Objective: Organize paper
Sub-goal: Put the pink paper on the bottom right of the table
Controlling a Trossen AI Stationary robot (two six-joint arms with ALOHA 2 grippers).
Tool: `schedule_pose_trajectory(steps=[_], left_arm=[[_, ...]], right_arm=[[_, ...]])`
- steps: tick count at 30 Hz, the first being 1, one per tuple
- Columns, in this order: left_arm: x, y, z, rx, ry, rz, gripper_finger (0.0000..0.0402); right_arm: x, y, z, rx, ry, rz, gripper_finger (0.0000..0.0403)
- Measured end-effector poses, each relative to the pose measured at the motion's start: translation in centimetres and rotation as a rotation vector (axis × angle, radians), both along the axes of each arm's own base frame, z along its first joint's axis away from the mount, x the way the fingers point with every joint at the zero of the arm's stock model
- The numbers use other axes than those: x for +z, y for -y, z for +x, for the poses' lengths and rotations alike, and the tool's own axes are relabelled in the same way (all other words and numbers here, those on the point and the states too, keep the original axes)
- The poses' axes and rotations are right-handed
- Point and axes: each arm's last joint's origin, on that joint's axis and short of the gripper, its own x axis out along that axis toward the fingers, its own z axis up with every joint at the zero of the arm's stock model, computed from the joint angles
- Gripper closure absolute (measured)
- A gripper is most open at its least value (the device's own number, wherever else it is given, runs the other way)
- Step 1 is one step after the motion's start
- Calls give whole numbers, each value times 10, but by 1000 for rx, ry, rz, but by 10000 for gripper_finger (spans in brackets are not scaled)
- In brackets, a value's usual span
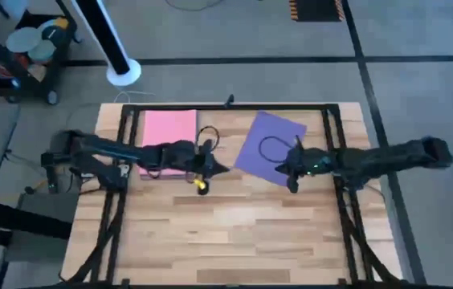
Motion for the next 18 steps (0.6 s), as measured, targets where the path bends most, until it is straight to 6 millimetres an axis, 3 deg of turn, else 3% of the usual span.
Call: schedule_pose_trajectory(steps=[8, 12, 18], left_arm=[[-17, -3, -36, 150, -388, 75, 401], [-38, -4, -37, 160, -561, 100, 395], [-61, -7, -34, 254, -709, 190, 344]], right_arm=[[-5, 3, 30, -22, -33, -40, 403], [-9, 6, 39, -25, -56, -55, 403], [-10, 7, 47, 8, -75, -93, 403]])
